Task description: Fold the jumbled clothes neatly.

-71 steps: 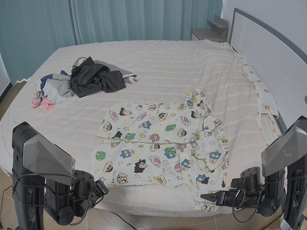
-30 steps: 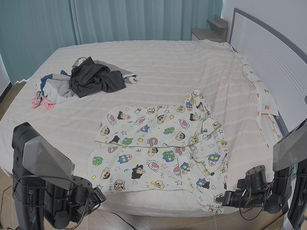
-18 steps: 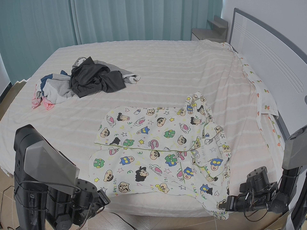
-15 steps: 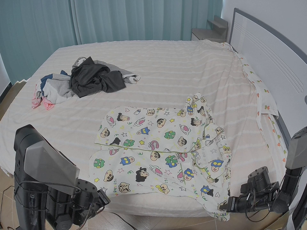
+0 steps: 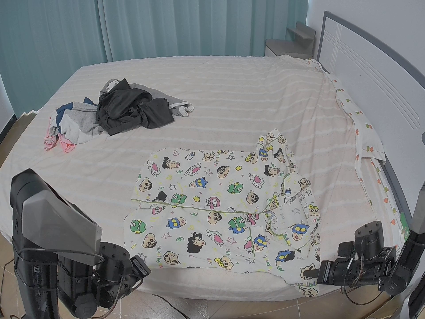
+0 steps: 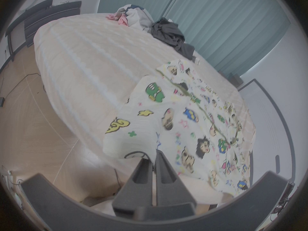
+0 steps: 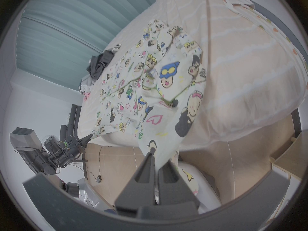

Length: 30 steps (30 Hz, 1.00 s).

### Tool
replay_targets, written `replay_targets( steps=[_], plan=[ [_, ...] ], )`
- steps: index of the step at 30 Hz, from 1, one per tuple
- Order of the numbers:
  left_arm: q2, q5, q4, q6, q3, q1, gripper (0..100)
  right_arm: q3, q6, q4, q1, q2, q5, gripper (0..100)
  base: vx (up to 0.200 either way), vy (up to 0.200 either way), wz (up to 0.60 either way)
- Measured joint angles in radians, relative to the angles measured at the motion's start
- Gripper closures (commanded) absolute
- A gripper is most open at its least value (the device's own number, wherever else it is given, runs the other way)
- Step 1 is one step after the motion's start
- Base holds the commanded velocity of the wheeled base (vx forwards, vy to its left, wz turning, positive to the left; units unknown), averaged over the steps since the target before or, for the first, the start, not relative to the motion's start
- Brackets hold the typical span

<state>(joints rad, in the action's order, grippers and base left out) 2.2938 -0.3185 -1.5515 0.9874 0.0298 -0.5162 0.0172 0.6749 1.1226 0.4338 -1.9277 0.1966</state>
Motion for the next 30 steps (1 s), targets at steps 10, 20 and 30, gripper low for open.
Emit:
replay_targets(
  steps=[10,20,30],
  plan=[
    [-0.038,0.002,0.000,-0.159,0.175,0.076,100,0.069,-0.005,0.034,-0.051,0.014,-0.005,100,0.000,0.000,0.00],
    [-0.040,0.002,0.213,-0.189,0.432,0.140,100,0.263,-0.029,0.021,-0.121,-0.027,-0.009,100,0.000,0.000,0.00],
    [0.018,0.006,0.450,-0.193,0.728,0.172,100,0.432,-0.040,0.021,-0.164,-0.133,-0.010,100,0.000,0.000,0.00]
  ],
)
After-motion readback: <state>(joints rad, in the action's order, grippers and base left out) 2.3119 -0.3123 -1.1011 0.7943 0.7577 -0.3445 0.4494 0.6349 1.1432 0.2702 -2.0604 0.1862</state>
